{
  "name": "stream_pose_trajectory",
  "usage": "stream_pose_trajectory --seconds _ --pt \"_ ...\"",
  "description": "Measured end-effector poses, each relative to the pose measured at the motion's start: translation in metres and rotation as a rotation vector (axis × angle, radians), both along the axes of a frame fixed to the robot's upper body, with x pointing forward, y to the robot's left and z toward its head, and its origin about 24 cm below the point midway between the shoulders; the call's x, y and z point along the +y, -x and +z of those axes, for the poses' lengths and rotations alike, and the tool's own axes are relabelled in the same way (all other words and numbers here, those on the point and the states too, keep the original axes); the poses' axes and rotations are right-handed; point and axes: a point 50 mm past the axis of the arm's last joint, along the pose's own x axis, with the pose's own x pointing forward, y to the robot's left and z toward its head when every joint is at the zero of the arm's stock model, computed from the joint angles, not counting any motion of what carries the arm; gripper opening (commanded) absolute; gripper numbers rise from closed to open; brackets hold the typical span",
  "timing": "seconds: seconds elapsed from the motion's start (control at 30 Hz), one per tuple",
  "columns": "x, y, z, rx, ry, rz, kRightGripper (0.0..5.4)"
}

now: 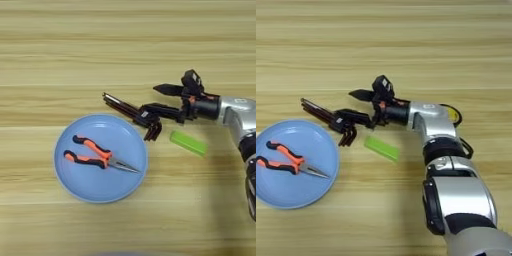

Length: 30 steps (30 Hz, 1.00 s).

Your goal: Move the objects on the table

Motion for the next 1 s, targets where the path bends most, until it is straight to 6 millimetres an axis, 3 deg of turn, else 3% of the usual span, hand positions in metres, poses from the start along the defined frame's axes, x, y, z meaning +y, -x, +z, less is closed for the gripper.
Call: stream_pose_trajectory --seconds 0.23,0.47,0.8,1.0 --pt "-0.016 -0.012 0.012 -0.039 0.005 -0.167 5.38" --pt "-0.052 -0.014 0.027 -0.118 0.005 -0.326 5.38" --pt "-0.107 -0.001 0.037 -0.146 0.071 -0.499 5.38" --pt "-0.128 0.007 0.039 -0.139 0.135 -0.557 5.38"
